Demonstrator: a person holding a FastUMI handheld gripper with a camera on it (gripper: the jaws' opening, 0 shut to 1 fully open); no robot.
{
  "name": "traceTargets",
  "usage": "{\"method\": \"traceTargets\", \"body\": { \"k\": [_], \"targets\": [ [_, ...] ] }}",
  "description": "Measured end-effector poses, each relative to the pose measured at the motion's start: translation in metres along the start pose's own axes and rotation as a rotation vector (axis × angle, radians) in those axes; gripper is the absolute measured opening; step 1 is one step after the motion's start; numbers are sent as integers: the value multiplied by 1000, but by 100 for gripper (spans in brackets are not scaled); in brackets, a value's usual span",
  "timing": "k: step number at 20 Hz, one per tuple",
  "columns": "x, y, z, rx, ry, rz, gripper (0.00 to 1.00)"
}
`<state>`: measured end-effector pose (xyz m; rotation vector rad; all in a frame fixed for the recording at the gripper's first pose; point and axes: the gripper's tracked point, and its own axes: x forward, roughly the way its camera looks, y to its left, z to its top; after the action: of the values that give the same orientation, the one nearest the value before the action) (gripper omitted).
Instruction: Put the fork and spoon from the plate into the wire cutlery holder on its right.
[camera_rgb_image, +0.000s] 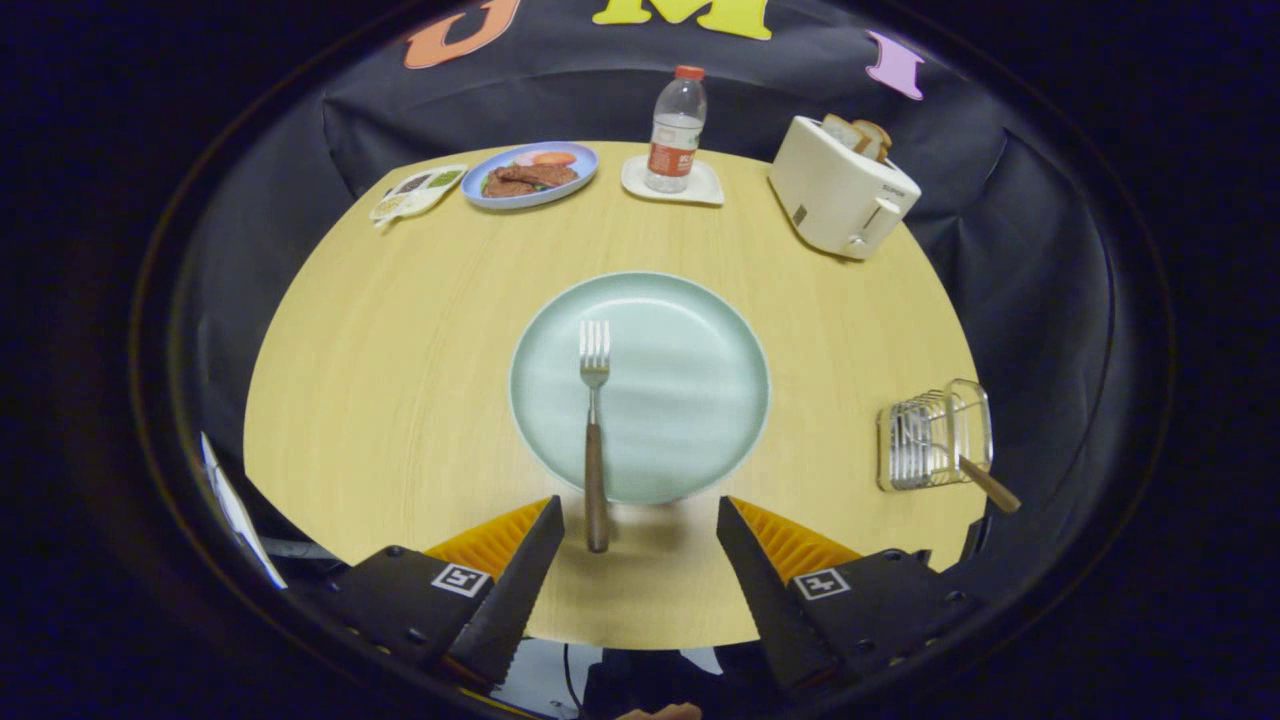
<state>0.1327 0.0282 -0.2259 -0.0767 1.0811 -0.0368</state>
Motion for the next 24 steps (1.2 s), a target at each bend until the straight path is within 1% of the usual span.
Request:
{"method": "traceTargets", "body": {
  "k": [3, 5, 8, 9, 12, 17, 19, 20, 24],
  "targets": [
    [20, 10, 6, 10, 3, 3, 92],
    [32, 13, 8, 3, 9, -6, 87],
    [42, 11, 7, 1, 25, -24, 75],
    [44, 15, 6, 0, 30, -12, 65],
    [47, 18, 14, 22, 19, 8, 53],
    [67, 19, 14, 29, 69, 31, 53],
    [71, 20, 7, 12, 99, 38, 21],
    [72, 22, 9, 15, 94, 48, 21],
    [77, 21, 8, 22, 109, 42, 20]
  ]
}}
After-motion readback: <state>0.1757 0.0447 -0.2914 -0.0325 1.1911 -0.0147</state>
